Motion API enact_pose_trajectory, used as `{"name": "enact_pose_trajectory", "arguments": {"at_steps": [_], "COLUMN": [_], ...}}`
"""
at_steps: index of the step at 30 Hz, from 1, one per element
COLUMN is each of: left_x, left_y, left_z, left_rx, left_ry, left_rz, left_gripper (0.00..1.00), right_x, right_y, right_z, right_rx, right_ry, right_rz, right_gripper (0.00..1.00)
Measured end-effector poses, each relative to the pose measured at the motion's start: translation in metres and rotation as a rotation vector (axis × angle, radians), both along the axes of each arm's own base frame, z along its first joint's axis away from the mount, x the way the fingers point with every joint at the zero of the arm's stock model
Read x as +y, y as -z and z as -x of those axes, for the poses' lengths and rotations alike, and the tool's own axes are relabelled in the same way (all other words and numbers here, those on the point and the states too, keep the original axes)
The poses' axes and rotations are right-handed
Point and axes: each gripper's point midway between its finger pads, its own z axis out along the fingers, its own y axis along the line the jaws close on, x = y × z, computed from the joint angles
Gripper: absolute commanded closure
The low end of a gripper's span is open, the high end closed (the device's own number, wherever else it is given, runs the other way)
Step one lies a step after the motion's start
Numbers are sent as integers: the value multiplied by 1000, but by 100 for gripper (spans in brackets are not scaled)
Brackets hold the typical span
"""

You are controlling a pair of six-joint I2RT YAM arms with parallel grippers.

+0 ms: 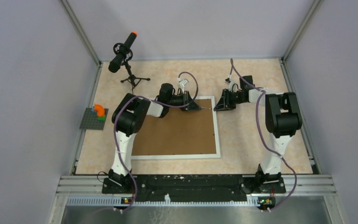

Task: Take the photo out of the frame
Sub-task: Release the photo frame item from the photo frame.

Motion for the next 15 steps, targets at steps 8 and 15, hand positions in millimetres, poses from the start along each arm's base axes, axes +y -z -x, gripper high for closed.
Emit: {"name": "enact_pose_trajectory", "arguments": {"at_steps": [8,15], "left_x": [-1,-5], "left_y": [0,-1], "left_z": [4,3], "left_rx": [2,-4], "left_ry": [14,16], "left_rz": [4,-5], "left_gripper": [100,100], "right_x": [1,4], "right_y": [0,-1], "right_z": [-2,-4], "right_rx": [-4,-14], "right_ry": [-2,-10], "right_rz": [-1,4], "right_gripper": [77,85]}}
